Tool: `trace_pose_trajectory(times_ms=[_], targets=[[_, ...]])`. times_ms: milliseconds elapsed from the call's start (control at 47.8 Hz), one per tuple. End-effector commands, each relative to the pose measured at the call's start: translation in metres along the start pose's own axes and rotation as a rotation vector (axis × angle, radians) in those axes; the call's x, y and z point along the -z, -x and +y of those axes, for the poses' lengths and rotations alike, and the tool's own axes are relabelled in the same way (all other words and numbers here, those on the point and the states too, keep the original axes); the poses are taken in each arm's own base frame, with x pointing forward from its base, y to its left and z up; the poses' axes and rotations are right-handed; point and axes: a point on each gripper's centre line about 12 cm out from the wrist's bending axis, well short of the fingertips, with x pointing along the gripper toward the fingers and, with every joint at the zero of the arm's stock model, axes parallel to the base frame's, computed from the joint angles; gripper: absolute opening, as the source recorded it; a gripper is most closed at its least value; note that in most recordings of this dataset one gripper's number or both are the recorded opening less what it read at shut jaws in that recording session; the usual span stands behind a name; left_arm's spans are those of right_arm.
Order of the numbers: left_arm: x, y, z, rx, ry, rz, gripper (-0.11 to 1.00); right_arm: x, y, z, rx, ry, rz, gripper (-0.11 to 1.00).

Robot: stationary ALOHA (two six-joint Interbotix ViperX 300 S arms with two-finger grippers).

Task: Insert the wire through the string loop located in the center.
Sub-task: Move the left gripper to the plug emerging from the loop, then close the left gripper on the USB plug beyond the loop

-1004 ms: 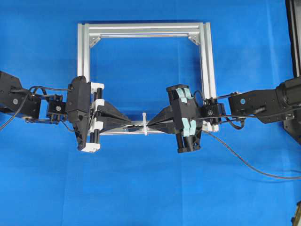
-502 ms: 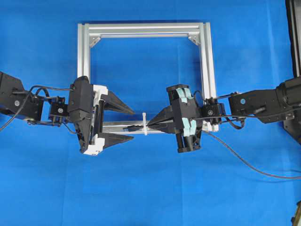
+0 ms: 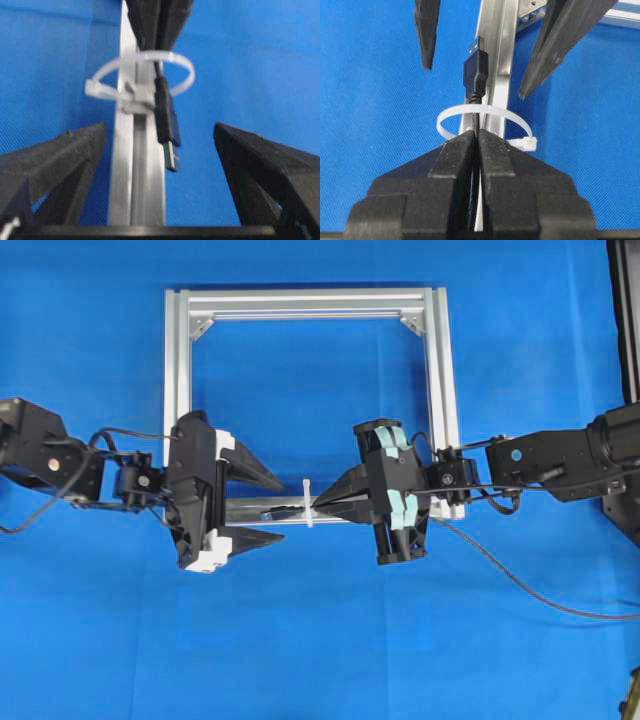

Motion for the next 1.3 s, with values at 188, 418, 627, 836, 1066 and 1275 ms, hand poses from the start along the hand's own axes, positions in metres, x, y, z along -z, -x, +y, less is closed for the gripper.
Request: trace_pose_trajectory(times_ms=[188,418,627,836,1066,1275], targets=[[-0.0098,-0.0041,-0.0031,0.009,0.002,-0.033,0.91,-0.0085,0.0019,-0.0003,-0.001,0.001,-0.032,-0.02],[-0.0111,-0.0046,-0.0040,0.011,0.002,-0.038,0.91,-0.0083,0.0019,-0.0003,-0.001,0.002,-0.031,-0.02],[-0.0108,-0.0043,-0.0038,0.010,0.003,-0.038,0.91,-0.0084,0.0019,-0.0009,0.000,0.002,-0.031,-0.02],[-0.0102,-0.0041,-0.0036,0.010,0.003,-0.037,0.90,-0.0076,0.0021,-0.0004,0.000,0.001,-0.028,-0.02],[-0.0098,-0.0020,-0.0027,0.009,0.002,-0.045,0.47,-0.0082,0.0019,-0.0004,0.000,0.001,-0.029,-0.02],[-0.0086,-0.0014,-0.0024,0.010,-0.001,-0.046,0.07,-0.0081,0.0019,-0.0002,-0.002,0.004,-0.029,-0.02]])
